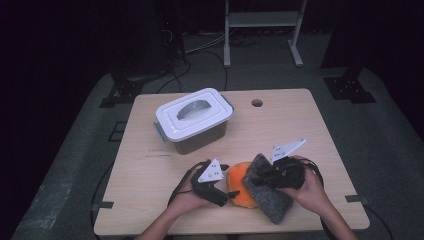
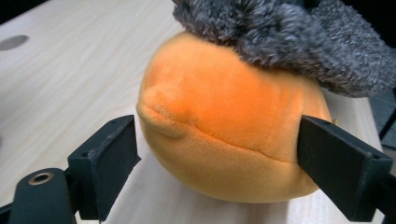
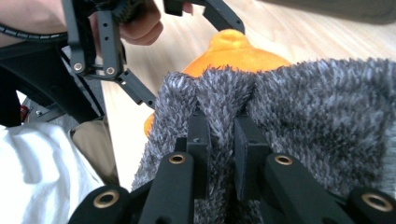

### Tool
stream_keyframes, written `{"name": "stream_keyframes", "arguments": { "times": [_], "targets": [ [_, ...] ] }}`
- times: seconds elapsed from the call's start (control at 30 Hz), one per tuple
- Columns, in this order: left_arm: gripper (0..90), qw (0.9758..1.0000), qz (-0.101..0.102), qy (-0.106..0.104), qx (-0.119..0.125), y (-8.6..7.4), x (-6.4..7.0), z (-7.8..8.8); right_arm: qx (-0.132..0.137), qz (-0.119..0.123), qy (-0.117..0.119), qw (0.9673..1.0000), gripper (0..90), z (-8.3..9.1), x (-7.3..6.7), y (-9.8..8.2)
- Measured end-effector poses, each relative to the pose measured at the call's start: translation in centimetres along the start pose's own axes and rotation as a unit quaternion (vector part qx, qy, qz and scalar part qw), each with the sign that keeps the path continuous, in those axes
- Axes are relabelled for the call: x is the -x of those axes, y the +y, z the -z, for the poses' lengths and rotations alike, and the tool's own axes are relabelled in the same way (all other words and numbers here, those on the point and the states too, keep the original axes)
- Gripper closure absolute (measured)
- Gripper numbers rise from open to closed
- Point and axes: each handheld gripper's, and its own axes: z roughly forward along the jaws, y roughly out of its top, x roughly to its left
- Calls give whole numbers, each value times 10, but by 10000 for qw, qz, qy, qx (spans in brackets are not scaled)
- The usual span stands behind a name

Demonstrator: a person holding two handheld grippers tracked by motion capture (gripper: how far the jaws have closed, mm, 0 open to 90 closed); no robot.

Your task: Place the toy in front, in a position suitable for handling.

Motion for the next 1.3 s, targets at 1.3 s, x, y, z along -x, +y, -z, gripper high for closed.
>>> {"name": "stream_keyframes", "arguments": {
  "times": [1.3],
  "targets": [
    [154,9987,110,-431,248,4,1,2,444,-434,-12,9981,777,13,20,-17]
  ]
}}
